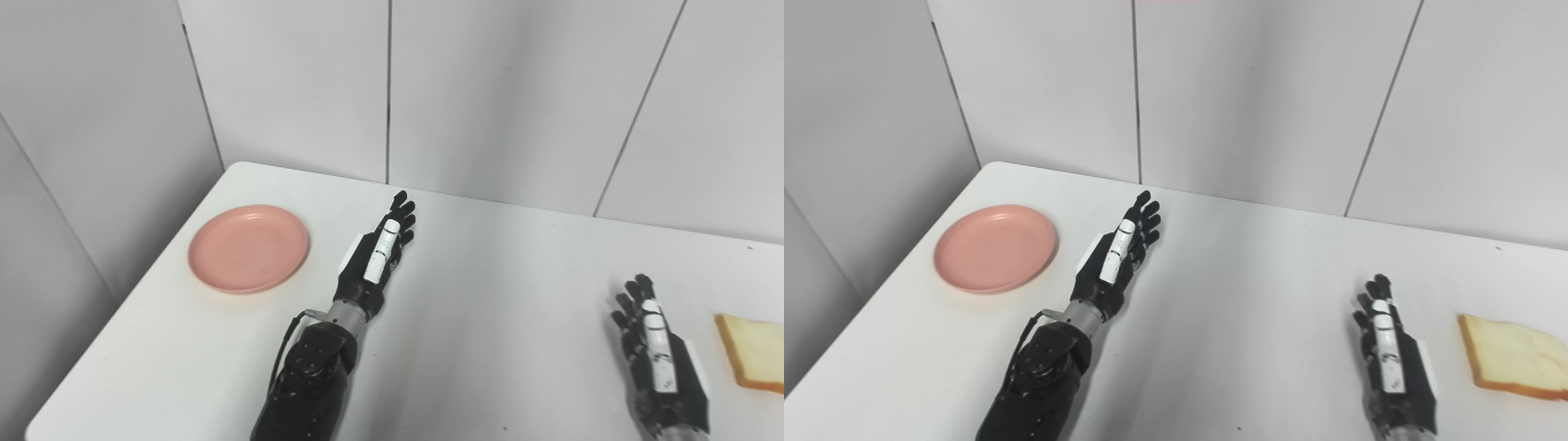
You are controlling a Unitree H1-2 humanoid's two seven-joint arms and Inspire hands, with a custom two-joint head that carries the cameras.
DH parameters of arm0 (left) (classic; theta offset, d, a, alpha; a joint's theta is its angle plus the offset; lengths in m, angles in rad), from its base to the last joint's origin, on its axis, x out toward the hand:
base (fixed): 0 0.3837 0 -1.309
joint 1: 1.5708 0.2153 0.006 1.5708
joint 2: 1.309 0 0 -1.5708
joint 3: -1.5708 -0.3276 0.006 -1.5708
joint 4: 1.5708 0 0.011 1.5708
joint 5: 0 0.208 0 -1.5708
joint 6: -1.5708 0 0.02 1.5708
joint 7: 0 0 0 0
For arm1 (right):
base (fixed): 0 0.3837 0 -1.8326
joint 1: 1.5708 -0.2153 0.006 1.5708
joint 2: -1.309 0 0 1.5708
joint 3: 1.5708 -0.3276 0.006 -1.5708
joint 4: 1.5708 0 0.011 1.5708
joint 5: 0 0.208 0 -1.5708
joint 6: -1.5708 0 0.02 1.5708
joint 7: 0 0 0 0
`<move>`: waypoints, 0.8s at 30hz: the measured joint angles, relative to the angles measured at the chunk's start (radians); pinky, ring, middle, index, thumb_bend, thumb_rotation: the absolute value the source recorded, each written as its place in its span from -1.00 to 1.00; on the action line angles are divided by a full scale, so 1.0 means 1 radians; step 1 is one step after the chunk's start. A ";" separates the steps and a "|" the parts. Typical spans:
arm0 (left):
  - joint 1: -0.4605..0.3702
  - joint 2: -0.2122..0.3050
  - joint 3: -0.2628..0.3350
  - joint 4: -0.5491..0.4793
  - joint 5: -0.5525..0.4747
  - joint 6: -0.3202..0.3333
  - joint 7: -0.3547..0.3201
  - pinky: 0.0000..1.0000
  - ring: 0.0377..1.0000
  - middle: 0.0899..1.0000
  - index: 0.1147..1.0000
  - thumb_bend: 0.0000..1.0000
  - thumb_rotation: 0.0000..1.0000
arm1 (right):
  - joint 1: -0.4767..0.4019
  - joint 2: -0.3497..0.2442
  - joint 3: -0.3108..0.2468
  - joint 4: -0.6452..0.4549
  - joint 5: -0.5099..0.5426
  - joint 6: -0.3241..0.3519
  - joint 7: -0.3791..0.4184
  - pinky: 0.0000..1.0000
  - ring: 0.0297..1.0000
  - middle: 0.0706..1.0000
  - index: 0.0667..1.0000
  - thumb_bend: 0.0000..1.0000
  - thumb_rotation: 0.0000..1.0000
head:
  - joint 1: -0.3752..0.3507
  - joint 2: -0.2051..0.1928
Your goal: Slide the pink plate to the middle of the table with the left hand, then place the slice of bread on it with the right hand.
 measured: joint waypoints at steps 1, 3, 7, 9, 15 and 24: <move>-0.003 0.002 0.004 0.002 -0.003 0.000 0.000 1.00 1.00 1.00 0.98 0.33 0.92 | -0.001 0.000 -0.001 0.001 0.003 0.000 0.001 1.00 1.00 1.00 1.00 0.13 0.83 | 0.000 0.000; -0.010 0.004 0.016 0.005 -0.008 0.000 0.001 1.00 1.00 1.00 0.98 0.32 0.93 | -0.008 0.000 -0.005 0.017 0.008 -0.001 0.006 1.00 1.00 1.00 1.00 0.13 0.84 | 0.008 -0.008; -0.026 0.007 0.033 0.011 -0.029 -0.001 0.001 1.00 1.00 1.00 0.97 0.33 0.89 | -0.027 -0.001 -0.011 0.080 0.010 -0.035 0.020 1.00 0.97 0.99 1.00 0.03 0.86 | 0.022 -0.020; -0.029 0.012 0.043 0.015 -0.041 -0.001 -0.001 1.00 0.99 0.99 0.96 0.34 0.89 | -0.036 0.000 -0.011 0.092 0.010 -0.069 0.029 1.00 0.97 0.99 1.00 0.04 0.85 | 0.032 -0.028; -0.030 0.085 0.080 0.011 -0.036 0.000 0.003 0.97 0.91 0.90 0.86 0.36 0.92 | -0.056 -0.005 -0.015 0.120 0.023 -0.116 0.062 1.00 1.00 1.00 1.00 -0.06 0.91 | 0.068 -0.049; -0.058 0.196 0.141 0.078 -0.001 -0.021 0.041 0.90 0.81 0.78 0.79 0.32 0.94 | -0.066 -0.007 -0.022 0.144 0.029 -0.148 0.069 1.00 0.97 0.98 1.00 -0.03 0.86 | 0.094 -0.071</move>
